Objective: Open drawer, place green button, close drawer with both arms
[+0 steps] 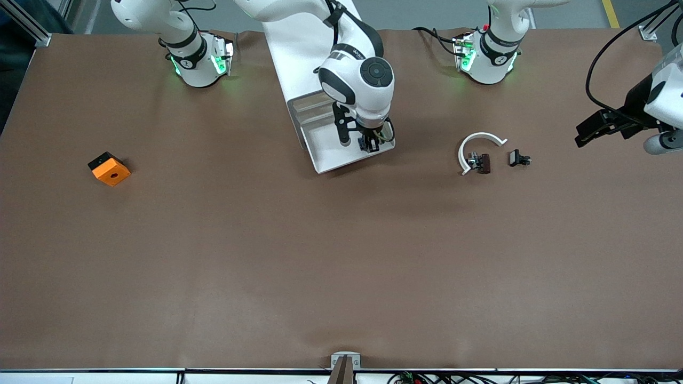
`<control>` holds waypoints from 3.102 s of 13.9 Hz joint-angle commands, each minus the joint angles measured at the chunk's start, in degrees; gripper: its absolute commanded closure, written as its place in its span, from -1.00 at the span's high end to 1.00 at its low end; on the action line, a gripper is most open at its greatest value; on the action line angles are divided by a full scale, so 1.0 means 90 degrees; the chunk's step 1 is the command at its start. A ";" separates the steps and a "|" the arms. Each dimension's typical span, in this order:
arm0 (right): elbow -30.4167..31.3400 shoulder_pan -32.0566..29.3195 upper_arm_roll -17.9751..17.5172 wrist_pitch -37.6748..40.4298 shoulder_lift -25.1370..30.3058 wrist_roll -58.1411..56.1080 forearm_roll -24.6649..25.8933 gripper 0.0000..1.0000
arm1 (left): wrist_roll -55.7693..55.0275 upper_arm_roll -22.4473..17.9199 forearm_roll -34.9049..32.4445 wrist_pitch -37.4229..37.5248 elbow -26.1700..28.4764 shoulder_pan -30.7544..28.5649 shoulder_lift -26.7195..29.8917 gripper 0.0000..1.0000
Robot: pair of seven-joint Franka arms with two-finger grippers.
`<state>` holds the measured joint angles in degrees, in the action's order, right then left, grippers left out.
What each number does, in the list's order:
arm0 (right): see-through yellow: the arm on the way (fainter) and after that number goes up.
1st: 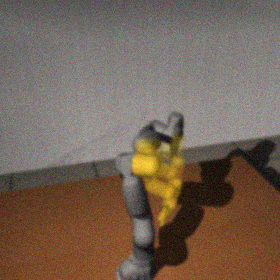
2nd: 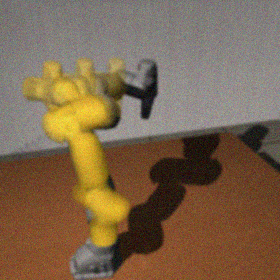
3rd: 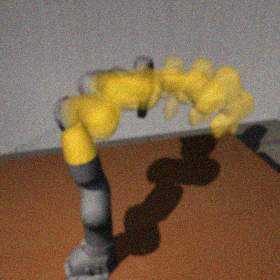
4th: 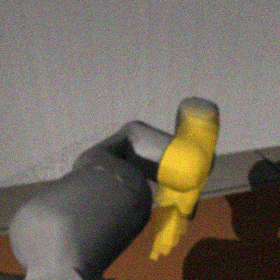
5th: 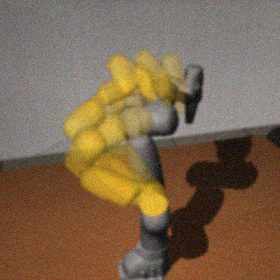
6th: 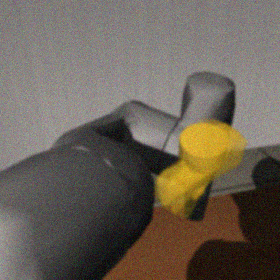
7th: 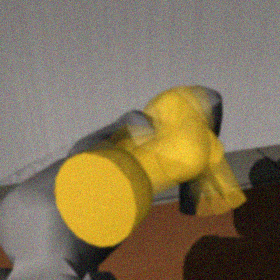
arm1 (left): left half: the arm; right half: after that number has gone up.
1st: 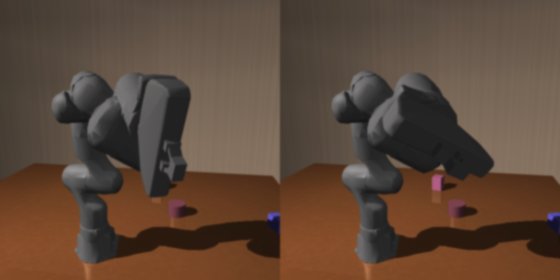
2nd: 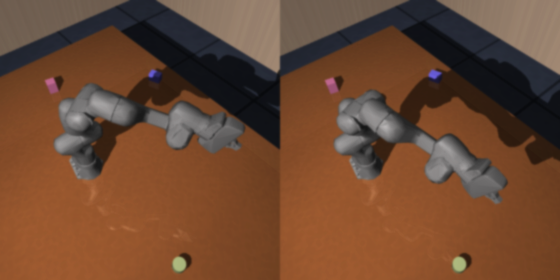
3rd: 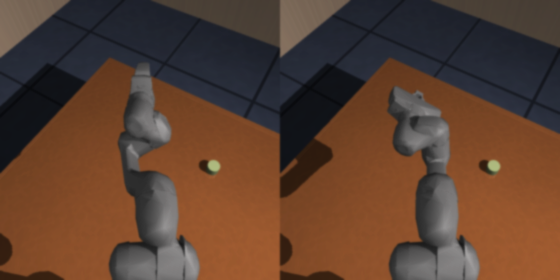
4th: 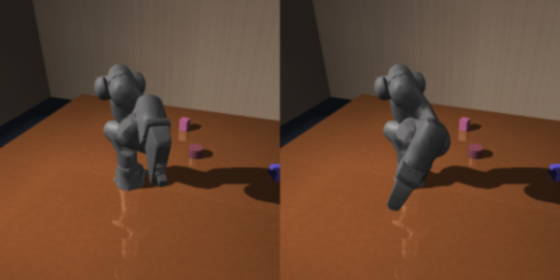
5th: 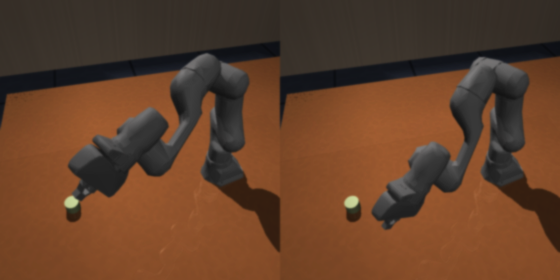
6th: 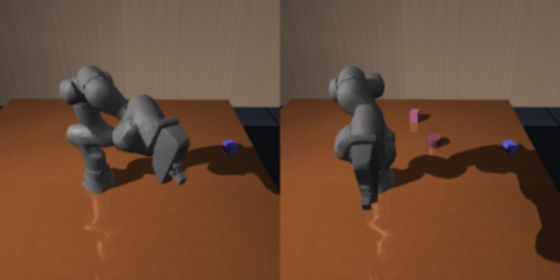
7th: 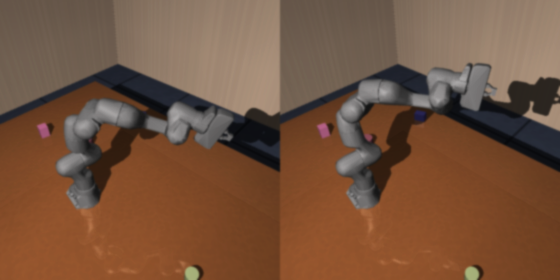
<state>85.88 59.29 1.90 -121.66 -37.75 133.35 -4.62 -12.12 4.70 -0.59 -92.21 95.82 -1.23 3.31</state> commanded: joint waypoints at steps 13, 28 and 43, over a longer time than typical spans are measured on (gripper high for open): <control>-0.0968 -0.0971 0.0062 0.2316 0.0179 -0.6062 -0.0053 1.00 | -0.0489 0.1167 0.0349 -0.1568 0.0613 0.0088 -0.1098 1.00; -0.0939 -0.4320 0.0102 0.3820 0.1790 -1.2861 0.0152 1.00 | -0.2276 0.1275 0.0349 -0.2733 0.0653 0.2187 -0.3266 1.00; -0.0880 -0.6549 0.0092 0.4719 0.2710 -1.5402 0.0572 1.00 | -0.4102 0.1382 0.1325 -0.2948 0.0594 0.3544 -0.4254 1.00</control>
<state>76.58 1.75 4.09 -79.28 -14.39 -4.62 -0.01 -47.96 16.73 9.36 -118.96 101.90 29.05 -34.70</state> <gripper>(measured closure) 0.000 0.000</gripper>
